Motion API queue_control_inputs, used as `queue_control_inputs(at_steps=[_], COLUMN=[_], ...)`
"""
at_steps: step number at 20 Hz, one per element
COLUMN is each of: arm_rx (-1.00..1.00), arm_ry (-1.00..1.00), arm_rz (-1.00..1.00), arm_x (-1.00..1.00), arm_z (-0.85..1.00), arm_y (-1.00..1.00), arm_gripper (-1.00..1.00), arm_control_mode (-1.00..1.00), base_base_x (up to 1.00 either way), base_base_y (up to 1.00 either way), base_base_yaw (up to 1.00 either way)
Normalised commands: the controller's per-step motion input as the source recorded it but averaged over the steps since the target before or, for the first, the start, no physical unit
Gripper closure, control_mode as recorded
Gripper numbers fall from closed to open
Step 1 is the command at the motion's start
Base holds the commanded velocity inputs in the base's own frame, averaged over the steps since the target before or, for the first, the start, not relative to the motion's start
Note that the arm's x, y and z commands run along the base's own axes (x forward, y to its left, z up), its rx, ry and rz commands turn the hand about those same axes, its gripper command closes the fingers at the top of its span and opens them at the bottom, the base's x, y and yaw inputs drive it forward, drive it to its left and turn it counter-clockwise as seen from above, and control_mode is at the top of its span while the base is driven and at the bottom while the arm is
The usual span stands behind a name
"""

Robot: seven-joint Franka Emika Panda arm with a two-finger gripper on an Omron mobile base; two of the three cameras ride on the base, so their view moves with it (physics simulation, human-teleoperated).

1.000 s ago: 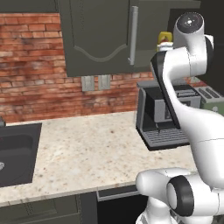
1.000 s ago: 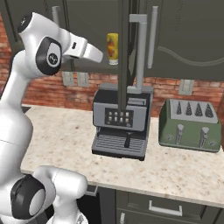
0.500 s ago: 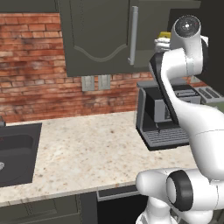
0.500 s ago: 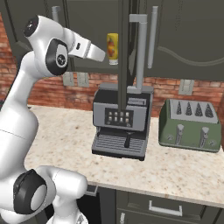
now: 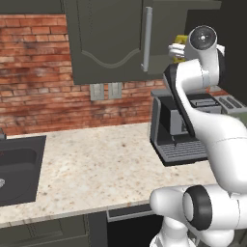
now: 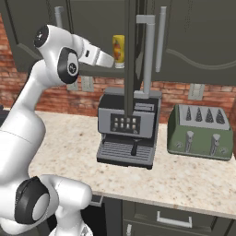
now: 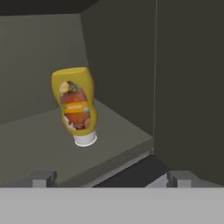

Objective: The dining table condiment station is running low on mustard. Refill the condiment station by opening the cabinet and taking the mustard from the cabinet and placing it on the dining table.

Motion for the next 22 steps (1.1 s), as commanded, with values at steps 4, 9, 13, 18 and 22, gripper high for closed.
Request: queue_control_inputs(at_steps=[4, 9, 13, 18, 22], arm_rx=[0.0, 0.0, 0.0, 0.0, 0.0], arm_ry=[0.01, 0.03, 0.03, 0.01, 0.0], arm_rz=[0.02, 0.02, 0.02, 0.03, 0.03], arm_x=[0.18, 0.25, 0.28, 0.28, 0.24], arm_z=[0.0, 0.0, 0.0, 0.0, 0.0], arm_y=[-0.08, -0.03, 0.0, -0.04, -0.11], arm_gripper=[-1.0, -1.0, -1.0, -1.0, -1.0], arm_control_mode=[-1.0, -1.0, -1.0, -1.0, -1.0], base_base_x=[0.0, 0.0, 0.0, 0.0, 0.0], base_base_y=[0.0, 0.0, 0.0, 0.0, 0.0], base_base_yaw=[0.0, 0.0, 0.0, 0.0, 0.0])
